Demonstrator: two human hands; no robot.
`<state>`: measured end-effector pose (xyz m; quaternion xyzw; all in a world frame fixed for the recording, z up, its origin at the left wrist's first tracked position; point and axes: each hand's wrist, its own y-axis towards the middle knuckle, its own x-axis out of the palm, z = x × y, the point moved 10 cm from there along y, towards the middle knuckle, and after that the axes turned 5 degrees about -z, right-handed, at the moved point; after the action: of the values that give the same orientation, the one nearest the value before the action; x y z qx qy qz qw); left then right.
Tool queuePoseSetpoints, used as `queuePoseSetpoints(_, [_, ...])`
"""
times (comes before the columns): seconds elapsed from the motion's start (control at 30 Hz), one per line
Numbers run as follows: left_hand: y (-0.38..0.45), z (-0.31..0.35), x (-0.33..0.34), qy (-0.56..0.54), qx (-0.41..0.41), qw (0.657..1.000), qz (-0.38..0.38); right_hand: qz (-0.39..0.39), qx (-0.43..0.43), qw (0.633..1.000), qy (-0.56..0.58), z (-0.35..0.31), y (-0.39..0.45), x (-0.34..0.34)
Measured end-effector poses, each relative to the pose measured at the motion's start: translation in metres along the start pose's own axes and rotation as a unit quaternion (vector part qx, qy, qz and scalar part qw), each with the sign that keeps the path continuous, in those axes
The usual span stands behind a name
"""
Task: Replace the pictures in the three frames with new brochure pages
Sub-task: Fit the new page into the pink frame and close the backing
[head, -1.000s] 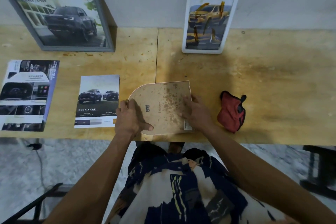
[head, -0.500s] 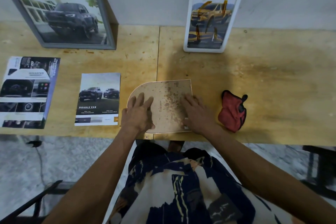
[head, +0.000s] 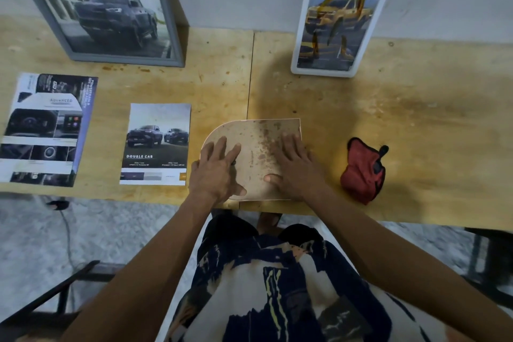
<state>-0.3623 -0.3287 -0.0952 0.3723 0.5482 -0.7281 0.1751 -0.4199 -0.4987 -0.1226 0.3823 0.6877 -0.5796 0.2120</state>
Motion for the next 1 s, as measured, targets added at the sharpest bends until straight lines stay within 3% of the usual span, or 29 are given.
queuePoseSetpoints(0.13, [0.003,-0.001,-0.004,-0.029,0.012,0.999,0.012,0.015,0.002,1.0,-0.015,-0.001,-0.001,-0.009])
queuePoseSetpoints(0.33, [-0.003,-0.029,-0.015,-0.164,-0.026,0.982,0.089,0.114,-0.014,0.993,-0.022,-0.023,-0.021,-0.01])
queuePoseSetpoints(0.43, [-0.015,-0.041,-0.015,-0.175,-0.088,0.971,0.134,0.075,-0.011,0.997,0.021,-0.022,-0.022,0.003])
queuePoseSetpoints(0.67, [-0.013,-0.06,0.004,-0.268,-0.184,0.943,0.072,0.038,-0.017,0.999,0.021,-0.024,-0.025,0.002])
queuePoseSetpoints(0.83, [-0.019,-0.067,0.014,-0.389,-0.232,0.888,0.079,0.025,-0.026,0.999,0.019,-0.025,-0.024,0.007])
queuePoseSetpoints(1.0, [-0.021,-0.068,0.015,-0.532,-0.22,0.813,0.085,0.026,-0.032,0.998,0.038,-0.021,-0.023,0.002])
